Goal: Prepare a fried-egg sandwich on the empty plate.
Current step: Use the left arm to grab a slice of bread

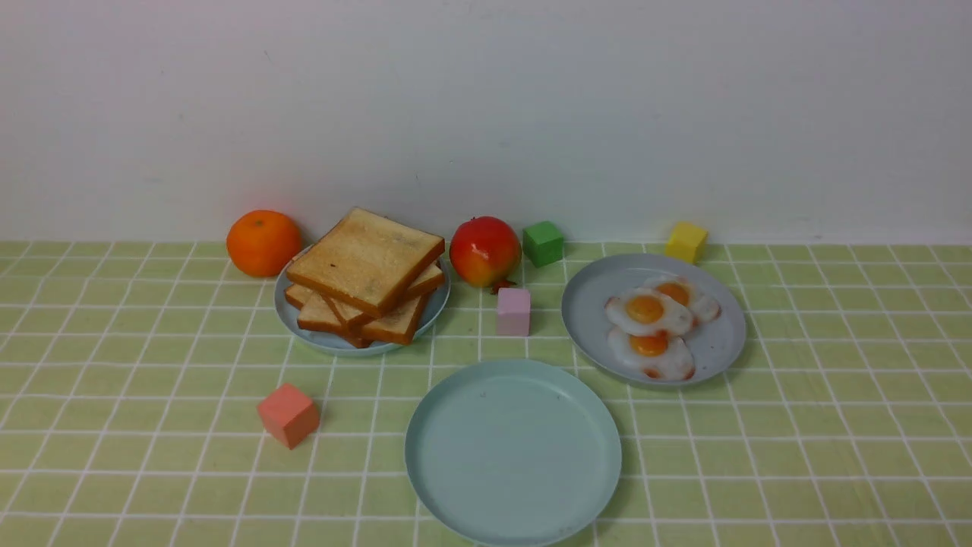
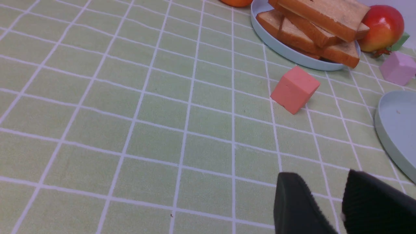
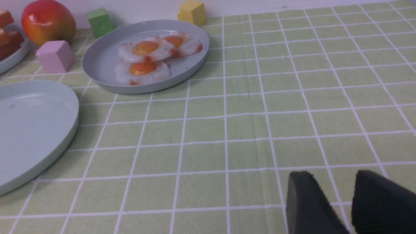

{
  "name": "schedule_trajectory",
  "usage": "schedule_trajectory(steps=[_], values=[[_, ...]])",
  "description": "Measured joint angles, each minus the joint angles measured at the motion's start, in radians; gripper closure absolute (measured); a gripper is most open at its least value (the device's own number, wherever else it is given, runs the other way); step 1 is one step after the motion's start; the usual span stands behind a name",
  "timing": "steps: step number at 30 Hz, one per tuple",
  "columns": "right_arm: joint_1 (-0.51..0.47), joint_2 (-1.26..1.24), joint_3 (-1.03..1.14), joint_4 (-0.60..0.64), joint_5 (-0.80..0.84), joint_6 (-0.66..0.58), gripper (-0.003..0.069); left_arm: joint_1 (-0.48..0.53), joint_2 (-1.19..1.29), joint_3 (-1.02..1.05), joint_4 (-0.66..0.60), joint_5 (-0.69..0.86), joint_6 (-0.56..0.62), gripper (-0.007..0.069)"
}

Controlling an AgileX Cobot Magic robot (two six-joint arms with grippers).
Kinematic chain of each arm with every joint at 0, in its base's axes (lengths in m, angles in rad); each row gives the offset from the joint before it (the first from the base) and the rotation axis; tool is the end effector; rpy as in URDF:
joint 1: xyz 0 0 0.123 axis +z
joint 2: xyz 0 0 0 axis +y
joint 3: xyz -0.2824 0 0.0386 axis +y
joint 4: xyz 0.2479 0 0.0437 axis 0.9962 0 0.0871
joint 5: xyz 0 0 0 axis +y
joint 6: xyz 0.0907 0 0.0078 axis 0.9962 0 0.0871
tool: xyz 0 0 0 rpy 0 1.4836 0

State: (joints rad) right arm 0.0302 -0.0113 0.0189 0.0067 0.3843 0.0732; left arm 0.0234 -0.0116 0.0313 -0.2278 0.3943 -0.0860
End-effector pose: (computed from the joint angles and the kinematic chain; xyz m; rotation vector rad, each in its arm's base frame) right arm 0.0522 0.0018 0.1728 0.0444 1.8757 0.0778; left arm 0.0522 -0.0067 0.1687 -0.2433 1.8804 -0.2686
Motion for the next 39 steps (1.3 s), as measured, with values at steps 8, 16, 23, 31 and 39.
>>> schedule_trajectory(steps=[8,16,23,31,39], values=[[0.000,0.000,0.000,0.000,0.000,0.000,0.0420,0.000,0.000,0.000,0.000,0.000,0.000,0.0386],[0.000,0.000,0.000,0.000,0.000,0.000,0.0419,0.000,0.000,0.000,-0.016,-0.031,-0.006,0.0386],[0.000,0.000,0.000,0.000,0.000,0.000,0.0419,0.000,0.000,0.000,-0.395,-0.250,-0.168,0.0386],[0.000,0.000,0.000,0.000,0.000,0.000,0.0419,0.000,0.000,-0.043,-0.600,-0.274,-0.179,0.0411],[0.000,0.000,0.000,0.000,0.000,0.000,0.0419,-0.081,0.246,-0.362,-0.525,-0.034,0.221,0.0621]])
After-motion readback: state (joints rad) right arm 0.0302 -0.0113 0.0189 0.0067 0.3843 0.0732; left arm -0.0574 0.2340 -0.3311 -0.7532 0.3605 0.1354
